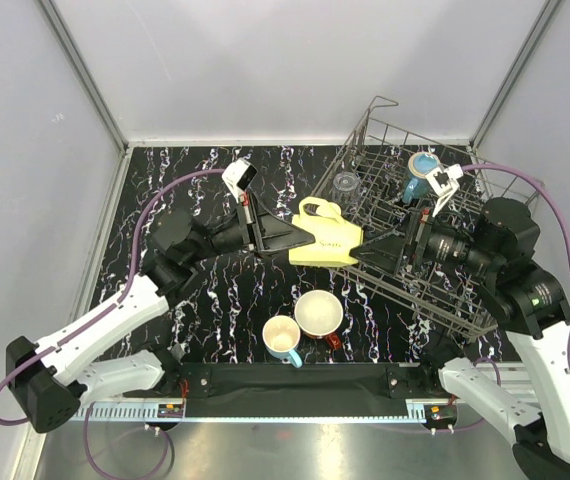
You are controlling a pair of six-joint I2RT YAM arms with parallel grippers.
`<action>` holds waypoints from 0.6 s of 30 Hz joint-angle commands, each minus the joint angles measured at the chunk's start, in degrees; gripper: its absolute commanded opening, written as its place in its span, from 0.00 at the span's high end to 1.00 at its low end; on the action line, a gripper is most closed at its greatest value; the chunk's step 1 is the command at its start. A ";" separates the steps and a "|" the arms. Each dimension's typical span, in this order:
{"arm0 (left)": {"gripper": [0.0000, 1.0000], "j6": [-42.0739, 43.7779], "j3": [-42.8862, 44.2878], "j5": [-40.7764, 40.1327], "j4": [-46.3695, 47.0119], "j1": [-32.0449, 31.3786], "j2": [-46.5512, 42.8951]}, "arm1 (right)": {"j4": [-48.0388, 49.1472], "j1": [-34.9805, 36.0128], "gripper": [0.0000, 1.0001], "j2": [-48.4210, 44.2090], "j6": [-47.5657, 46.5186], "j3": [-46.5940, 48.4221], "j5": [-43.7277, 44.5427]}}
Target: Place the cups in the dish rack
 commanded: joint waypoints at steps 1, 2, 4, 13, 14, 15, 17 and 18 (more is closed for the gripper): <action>1.00 -3.12 1.34 -3.53 9.67 0.19 -1.83 | 3.56 0.22 0.00 -0.42 0.86 0.05 -4.12; 1.00 -3.83 1.17 -3.88 10.54 0.19 -1.30 | 4.63 0.31 0.00 -0.60 1.13 -0.04 -4.84; 1.00 -6.28 0.91 -4.32 12.30 0.11 -0.60 | 6.13 0.31 0.00 -0.69 1.14 0.05 -5.89; 1.00 -15.43 -2.00 -5.03 20.31 0.11 2.13 | 12.81 0.22 0.00 3.52 2.54 0.84 -11.70; 1.00 -15.44 -2.08 -5.03 19.70 0.11 1.96 | 13.34 0.31 0.00 3.79 2.80 0.67 -11.70; 1.00 -15.44 -2.35 -5.20 19.43 0.11 1.69 | 14.21 0.22 0.00 4.14 3.15 0.49 -11.79; 1.00 -15.09 -2.61 -5.90 17.95 0.11 0.82 | 16.50 0.31 0.00 4.58 4.56 0.14 -12.66; 1.00 -14.83 -2.35 -5.99 17.24 0.11 0.64 | 16.94 0.31 0.00 4.76 4.74 -0.04 -12.58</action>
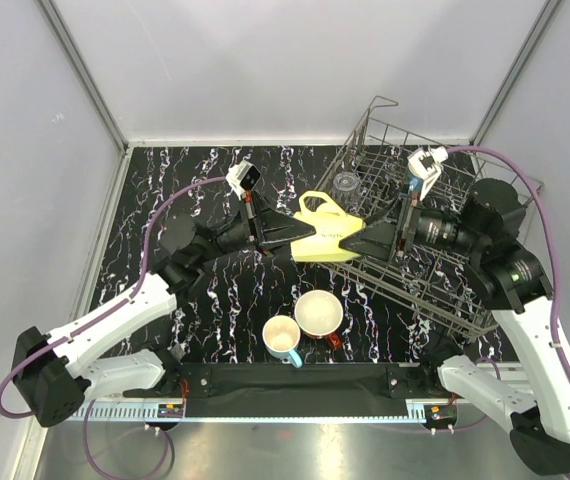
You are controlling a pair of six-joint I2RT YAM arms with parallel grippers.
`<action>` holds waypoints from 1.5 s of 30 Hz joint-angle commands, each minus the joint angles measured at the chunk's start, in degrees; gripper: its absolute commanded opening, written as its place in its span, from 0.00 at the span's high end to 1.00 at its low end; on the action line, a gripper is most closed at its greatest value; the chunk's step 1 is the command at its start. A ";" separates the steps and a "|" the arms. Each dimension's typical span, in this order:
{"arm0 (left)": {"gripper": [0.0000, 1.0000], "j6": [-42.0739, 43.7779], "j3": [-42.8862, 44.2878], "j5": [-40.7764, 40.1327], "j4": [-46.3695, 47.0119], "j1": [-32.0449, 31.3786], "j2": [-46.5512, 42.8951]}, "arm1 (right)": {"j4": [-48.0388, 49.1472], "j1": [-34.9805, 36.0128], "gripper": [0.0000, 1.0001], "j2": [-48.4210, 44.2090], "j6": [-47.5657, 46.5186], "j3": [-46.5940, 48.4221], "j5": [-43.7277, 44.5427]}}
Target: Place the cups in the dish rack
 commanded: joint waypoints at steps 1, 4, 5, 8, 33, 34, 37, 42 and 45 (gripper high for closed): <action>1.00 -1.16 0.93 -2.98 6.48 -0.11 -1.77 | 6.24 0.31 0.00 0.41 1.40 0.18 -1.76; 1.00 -1.16 1.19 -2.98 5.95 -0.11 -1.94 | 6.85 0.31 0.00 0.76 1.74 0.44 -2.27; 1.00 -1.16 1.02 -3.15 5.77 -0.11 -1.95 | 7.11 0.31 0.00 0.85 2.09 0.36 -2.80; 1.00 -0.98 1.46 -3.07 5.25 -0.11 -1.51 | 7.11 0.31 0.00 0.94 2.18 0.09 -3.42; 1.00 -5.20 1.02 -5.35 2.52 -0.11 1.31 | 5.71 2.86 0.01 3.57 0.25 -3.77 -4.66; 1.00 -5.38 1.02 -5.18 2.69 -0.11 1.48 | 5.45 3.03 0.01 3.49 -0.01 -3.69 -4.04; 1.00 -5.47 1.19 -4.30 2.79 -0.11 1.92 | 5.00 2.95 0.04 3.92 -0.28 -3.34 -3.33; 1.00 -5.73 0.31 -4.65 1.21 -0.20 1.13 | 5.97 2.95 0.13 4.71 0.07 -3.42 -4.13; 1.00 -5.82 -0.03 -3.95 0.76 -0.20 1.48 | 6.58 2.95 0.33 4.89 0.42 -3.60 -4.21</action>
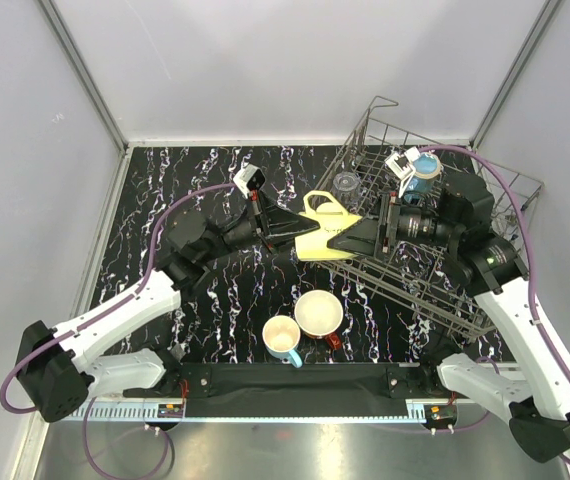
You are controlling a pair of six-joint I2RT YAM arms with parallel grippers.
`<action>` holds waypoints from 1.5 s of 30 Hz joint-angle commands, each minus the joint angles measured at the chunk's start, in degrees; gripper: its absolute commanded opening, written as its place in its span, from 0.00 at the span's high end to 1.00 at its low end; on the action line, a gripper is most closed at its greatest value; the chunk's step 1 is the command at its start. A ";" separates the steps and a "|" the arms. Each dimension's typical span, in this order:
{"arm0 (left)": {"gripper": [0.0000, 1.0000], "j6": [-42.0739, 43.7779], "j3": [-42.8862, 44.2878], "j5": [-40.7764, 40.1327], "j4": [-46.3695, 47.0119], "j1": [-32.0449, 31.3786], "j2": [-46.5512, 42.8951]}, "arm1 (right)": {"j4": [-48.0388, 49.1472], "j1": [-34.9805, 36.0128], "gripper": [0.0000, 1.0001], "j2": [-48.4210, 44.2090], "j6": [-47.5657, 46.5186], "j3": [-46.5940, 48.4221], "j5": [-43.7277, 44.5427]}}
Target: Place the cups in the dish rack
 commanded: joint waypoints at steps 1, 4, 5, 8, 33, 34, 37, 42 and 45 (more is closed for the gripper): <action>1.00 -1.03 0.14 -1.72 4.22 -0.27 -0.62 | 3.68 1.18 0.41 0.28 0.40 0.27 -2.77; 0.78 -0.68 -0.82 -0.66 4.13 -0.27 -0.26 | 3.59 1.18 0.79 0.46 1.20 0.27 -2.60; 0.54 -0.50 -1.35 -0.40 4.13 -0.18 -0.09 | 3.25 1.18 0.98 0.46 1.37 0.27 -2.33; 0.27 2.04 -2.32 2.85 2.64 0.08 0.79 | -0.27 1.18 1.00 -0.50 1.02 0.53 0.47; 0.03 68.04 9.54 -17.80 -59.24 8.08 -11.88 | -56.77 -2.50 1.00 14.33 6.12 35.66 70.68; 0.03 68.66 9.72 -17.71 -59.24 8.00 -11.08 | -58.09 -3.39 1.00 16.00 6.03 36.99 71.84; 0.04 70.77 9.54 -14.90 -58.36 8.08 -7.92 | -60.39 -6.90 1.00 21.45 4.36 40.60 75.44; 0.08 70.16 6.03 -7.80 -54.24 9.23 -5.89 | -60.66 -18.49 1.00 28.31 0.32 40.18 76.42; 0.08 70.51 5.50 -7.60 -54.49 10.19 -6.24 | -56.01 -24.72 1.00 29.28 -1.61 35.98 72.49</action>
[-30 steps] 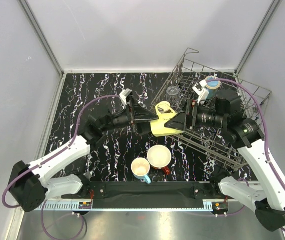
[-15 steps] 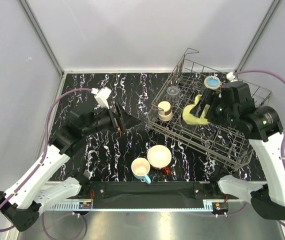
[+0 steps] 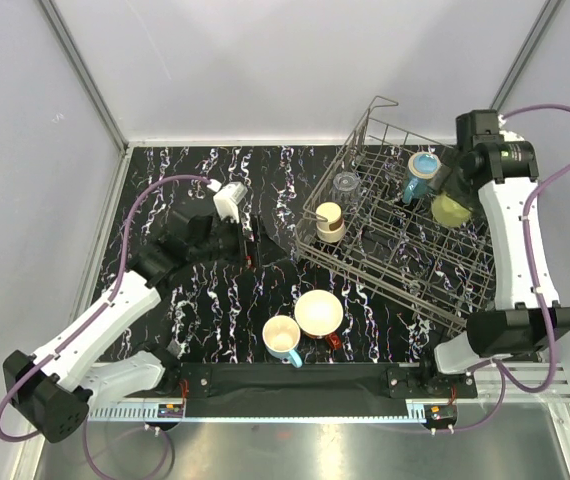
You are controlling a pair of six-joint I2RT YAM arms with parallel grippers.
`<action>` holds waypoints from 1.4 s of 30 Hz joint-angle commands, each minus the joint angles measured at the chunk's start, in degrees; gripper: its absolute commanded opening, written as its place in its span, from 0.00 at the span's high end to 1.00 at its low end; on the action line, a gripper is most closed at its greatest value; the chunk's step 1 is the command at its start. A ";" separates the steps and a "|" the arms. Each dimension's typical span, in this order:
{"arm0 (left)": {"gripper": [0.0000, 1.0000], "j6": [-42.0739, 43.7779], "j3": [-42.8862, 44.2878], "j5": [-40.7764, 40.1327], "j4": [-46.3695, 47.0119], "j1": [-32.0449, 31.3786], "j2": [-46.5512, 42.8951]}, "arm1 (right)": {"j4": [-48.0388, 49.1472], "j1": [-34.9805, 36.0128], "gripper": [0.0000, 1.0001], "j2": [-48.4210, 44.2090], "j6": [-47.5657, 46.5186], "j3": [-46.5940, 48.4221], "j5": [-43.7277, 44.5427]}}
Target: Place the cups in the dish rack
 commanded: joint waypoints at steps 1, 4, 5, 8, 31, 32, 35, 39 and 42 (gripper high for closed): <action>0.08 1.97 -0.01 2.70 3.56 1.34 -0.86 | -0.68 -7.63 1.00 -0.92 -3.17 -2.49 -0.64; 0.08 1.44 -0.62 2.52 4.17 2.92 -1.39 | 3.28 -12.48 1.00 0.39 -4.22 -3.82 -5.22; 0.08 1.18 -0.97 2.60 4.26 3.54 -1.39 | 4.07 -13.18 1.00 1.88 -4.83 -2.86 -6.01; 0.08 1.27 -0.54 2.86 3.47 3.72 0.09 | 3.46 -14.85 1.00 5.84 -5.72 1.00 -4.80; 0.09 0.21 0.08 7.17 2.41 5.12 5.64 | 11.54 -21.36 1.00 27.02 -9.50 18.95 -9.18; 0.09 0.21 -0.01 7.17 2.24 5.12 5.81 | 12.42 -21.36 1.00 27.29 -9.41 19.03 -8.92; 0.09 0.12 -0.01 7.44 2.24 5.21 6.08 | 14.18 -21.45 1.00 28.17 -9.67 18.86 -9.09; 0.10 0.12 -0.10 7.79 2.24 5.47 6.34 | 14.89 -21.36 1.00 29.84 -9.59 19.21 -9.01; 0.10 0.04 -0.18 8.05 2.41 5.65 6.52 | 16.38 -21.45 1.00 30.37 -9.50 18.07 -9.09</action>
